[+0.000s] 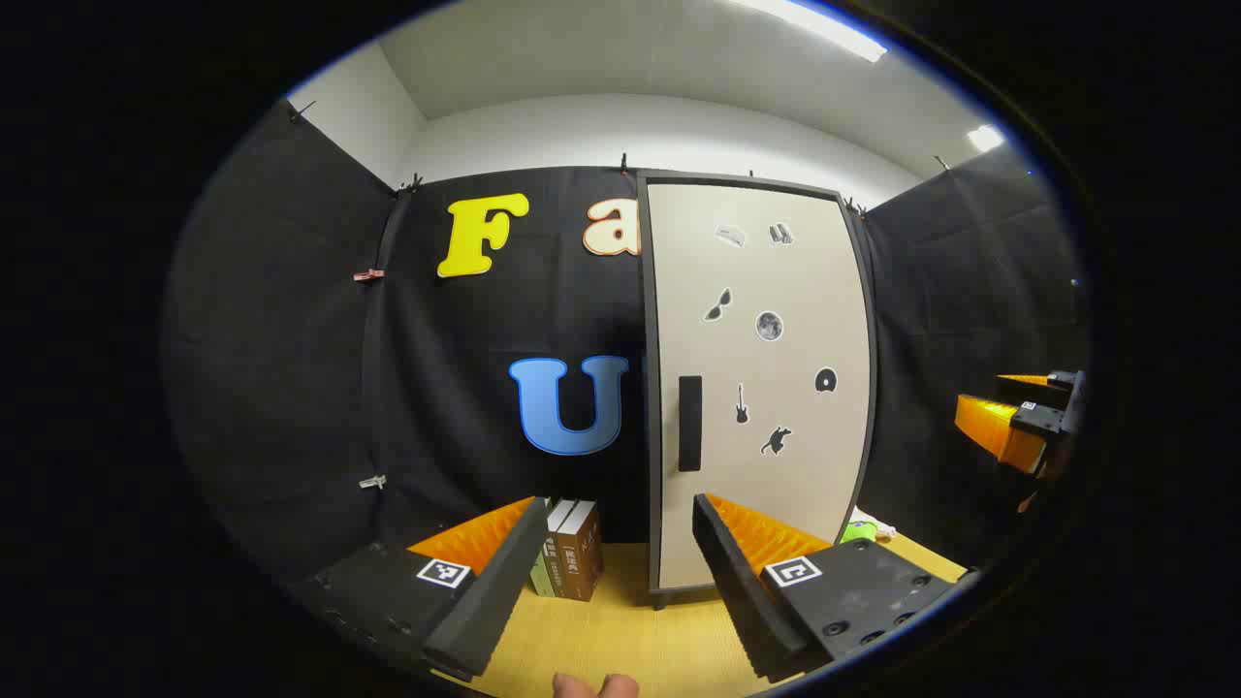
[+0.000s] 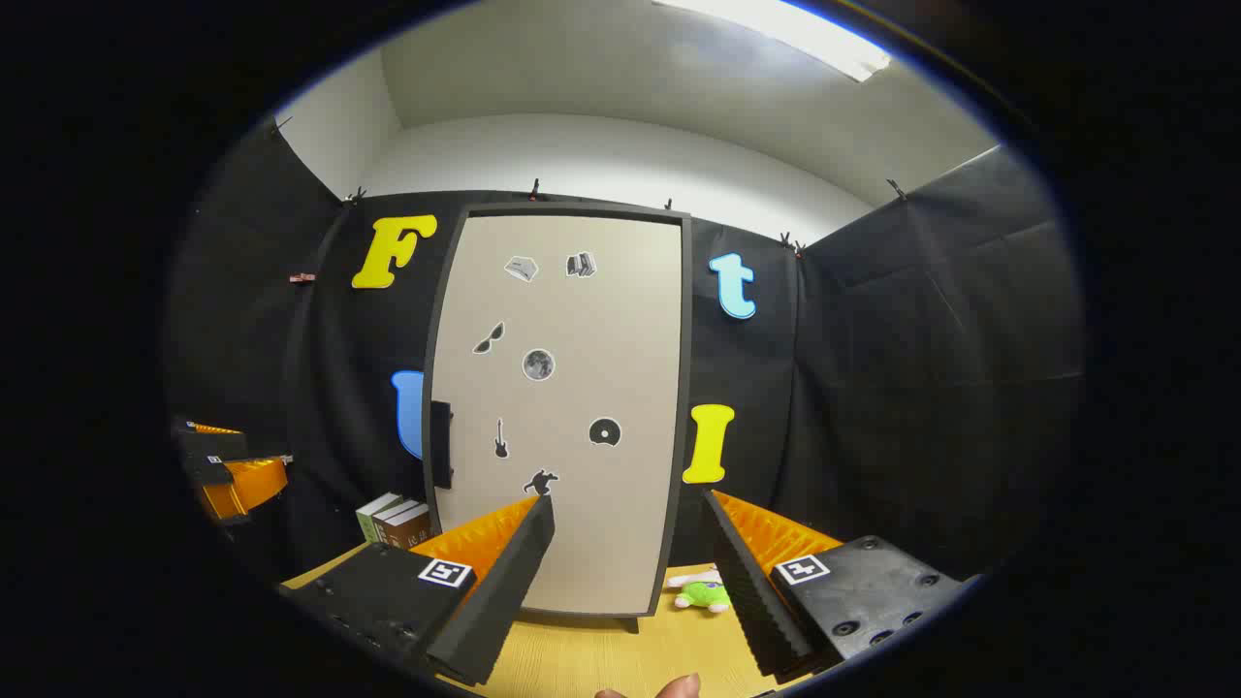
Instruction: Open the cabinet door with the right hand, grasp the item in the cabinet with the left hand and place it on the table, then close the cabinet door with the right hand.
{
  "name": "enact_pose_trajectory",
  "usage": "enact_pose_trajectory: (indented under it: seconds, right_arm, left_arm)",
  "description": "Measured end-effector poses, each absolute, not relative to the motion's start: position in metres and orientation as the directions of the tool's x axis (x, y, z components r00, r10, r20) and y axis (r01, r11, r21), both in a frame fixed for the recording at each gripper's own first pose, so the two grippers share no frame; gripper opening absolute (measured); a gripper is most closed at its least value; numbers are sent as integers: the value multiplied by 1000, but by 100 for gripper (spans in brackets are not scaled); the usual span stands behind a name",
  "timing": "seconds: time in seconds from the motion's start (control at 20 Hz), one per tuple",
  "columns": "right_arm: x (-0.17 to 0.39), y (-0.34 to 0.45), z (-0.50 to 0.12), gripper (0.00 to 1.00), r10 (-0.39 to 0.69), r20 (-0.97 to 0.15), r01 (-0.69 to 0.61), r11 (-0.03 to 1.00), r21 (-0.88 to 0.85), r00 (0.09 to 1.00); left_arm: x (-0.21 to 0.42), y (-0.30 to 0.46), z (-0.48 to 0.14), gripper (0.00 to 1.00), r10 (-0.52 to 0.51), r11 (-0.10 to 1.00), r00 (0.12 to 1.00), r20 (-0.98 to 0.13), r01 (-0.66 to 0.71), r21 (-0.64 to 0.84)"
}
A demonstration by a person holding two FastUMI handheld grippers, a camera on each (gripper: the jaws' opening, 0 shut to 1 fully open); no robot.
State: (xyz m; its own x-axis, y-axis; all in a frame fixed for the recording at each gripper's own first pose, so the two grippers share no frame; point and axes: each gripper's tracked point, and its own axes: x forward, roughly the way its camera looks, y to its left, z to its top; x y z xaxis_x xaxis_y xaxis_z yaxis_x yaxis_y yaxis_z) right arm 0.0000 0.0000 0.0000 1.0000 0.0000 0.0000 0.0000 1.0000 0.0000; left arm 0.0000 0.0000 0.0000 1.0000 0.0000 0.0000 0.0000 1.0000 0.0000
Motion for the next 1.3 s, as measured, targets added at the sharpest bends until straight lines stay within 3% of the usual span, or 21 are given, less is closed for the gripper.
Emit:
enact_pose_trajectory:
  seconds: [1.05,1.3]
  right_arm:
    - [-9,9,6,97,5,10,-5,1000,-10,1000]
    - [13,51,7,97,72,14,-72,997,27,997]
  left_arm:
    - [-9,4,-1,94,-7,1000,1000,0,7,4]
    - [-13,17,-9,94,8,1000,1000,-18,-9,-9]
